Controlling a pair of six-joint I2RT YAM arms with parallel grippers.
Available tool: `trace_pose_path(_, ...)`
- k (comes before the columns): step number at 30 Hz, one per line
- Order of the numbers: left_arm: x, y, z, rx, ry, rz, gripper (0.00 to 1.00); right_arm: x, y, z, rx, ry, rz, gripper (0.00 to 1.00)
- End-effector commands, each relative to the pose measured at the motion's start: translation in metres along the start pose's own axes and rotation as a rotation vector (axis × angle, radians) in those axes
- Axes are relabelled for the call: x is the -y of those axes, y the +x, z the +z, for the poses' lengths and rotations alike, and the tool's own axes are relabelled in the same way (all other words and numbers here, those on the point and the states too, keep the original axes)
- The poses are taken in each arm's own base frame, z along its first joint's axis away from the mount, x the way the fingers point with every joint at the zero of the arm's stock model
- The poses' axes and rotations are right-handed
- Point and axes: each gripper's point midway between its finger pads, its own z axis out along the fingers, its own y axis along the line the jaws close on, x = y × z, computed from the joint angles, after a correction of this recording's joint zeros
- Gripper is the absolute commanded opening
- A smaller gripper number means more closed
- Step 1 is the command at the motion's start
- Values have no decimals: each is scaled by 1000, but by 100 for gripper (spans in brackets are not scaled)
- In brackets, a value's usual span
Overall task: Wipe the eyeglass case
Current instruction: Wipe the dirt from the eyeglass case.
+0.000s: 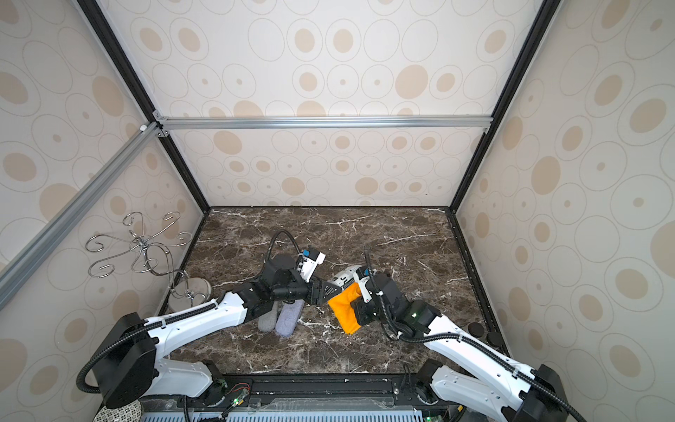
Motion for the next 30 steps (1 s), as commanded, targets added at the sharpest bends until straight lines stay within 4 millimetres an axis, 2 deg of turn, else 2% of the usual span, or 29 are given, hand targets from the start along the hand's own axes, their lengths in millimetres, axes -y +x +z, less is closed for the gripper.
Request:
trace_pose_path(1,15,-6,-4,1,62,54,50,-3,-23,-10,138,-11,31,0)
trace_pose_path(8,22,6,-8,-40,109,56,50,48,-30,-27,189,192,140,0)
trace_pose_path(10,20,8,-9,-43,98,62,50,54,-31,-30,190,205,152,0)
trace_pose_path(12,21,7,-10,-41,95,70,50,47,-32,-30,170,172,127,0)
trace_pose_path(17,24,0,-5,-33,112,74,51,3,-23,-16,108,-64,71,0)
trace_pose_path(20,21,-1,0,-39,105,76,50,-21,-20,-16,118,-145,11,0)
trace_pose_path(22,18,1,1,-39,95,81,50,-33,-17,-16,116,-205,-5,0)
trace_pose_path(24,18,4,1,-39,108,79,51,-35,-13,-15,100,-221,3,0)
trace_pose_path(26,19,10,1,-51,131,69,50,-22,-12,-10,100,-151,27,0)
trace_pose_path(30,15,20,-4,-53,117,72,50,21,-15,-12,156,79,90,0)
